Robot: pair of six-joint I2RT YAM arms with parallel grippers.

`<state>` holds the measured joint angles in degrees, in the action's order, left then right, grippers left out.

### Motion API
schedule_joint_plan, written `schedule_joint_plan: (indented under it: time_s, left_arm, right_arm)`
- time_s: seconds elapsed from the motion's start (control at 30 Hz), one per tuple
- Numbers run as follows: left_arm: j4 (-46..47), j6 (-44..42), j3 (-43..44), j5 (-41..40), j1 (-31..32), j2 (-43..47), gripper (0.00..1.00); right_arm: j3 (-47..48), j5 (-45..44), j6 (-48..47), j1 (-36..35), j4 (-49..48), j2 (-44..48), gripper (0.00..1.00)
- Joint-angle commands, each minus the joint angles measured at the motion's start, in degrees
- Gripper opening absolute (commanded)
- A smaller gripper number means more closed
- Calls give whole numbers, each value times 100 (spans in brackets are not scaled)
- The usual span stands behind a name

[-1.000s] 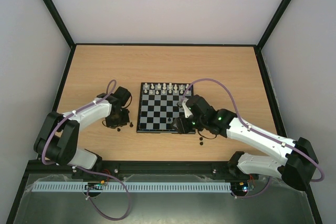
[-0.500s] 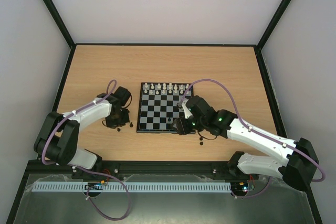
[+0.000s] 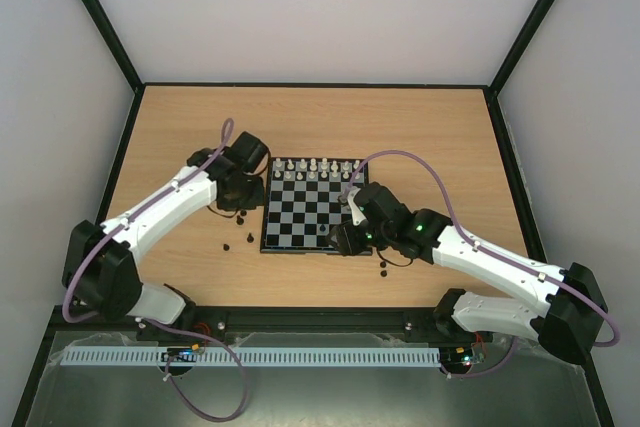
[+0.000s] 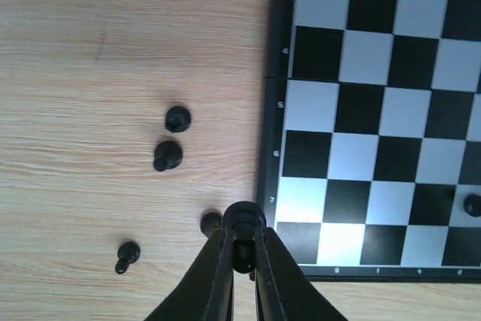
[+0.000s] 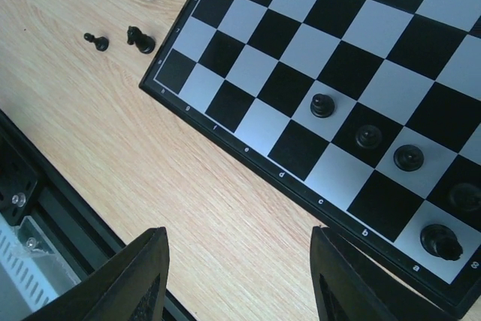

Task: Set up the chess pieces on the board
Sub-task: Place the chess piece on the chessboard.

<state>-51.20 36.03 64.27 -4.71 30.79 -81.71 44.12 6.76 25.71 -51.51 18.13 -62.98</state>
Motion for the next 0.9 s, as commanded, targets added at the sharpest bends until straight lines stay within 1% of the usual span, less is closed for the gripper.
schedule_joint_plan:
  time_s: [0.0,0.1,0.27,0.63,0.87]
  left_arm:
    - [-415,-166,270,111,369,-396,2]
    - [-281,-129,467,128,805,-781,2]
    - [-119,-116,922,146,1275,-1515,2]
    - [-5,-110,1821,233,1885,-2605,2]
    - [90,-92,1906,363,2046,-2946,2]
  right_arm:
    - [43,-275,-15,-35,214,109,52]
    - [53,-393,-3,-36,213,111,53]
    - [54,-523,12,-36,243,144,53]
    - [35,-514,21,-39,226,198,53]
    - [18,-484,29,-35,217,232,53]
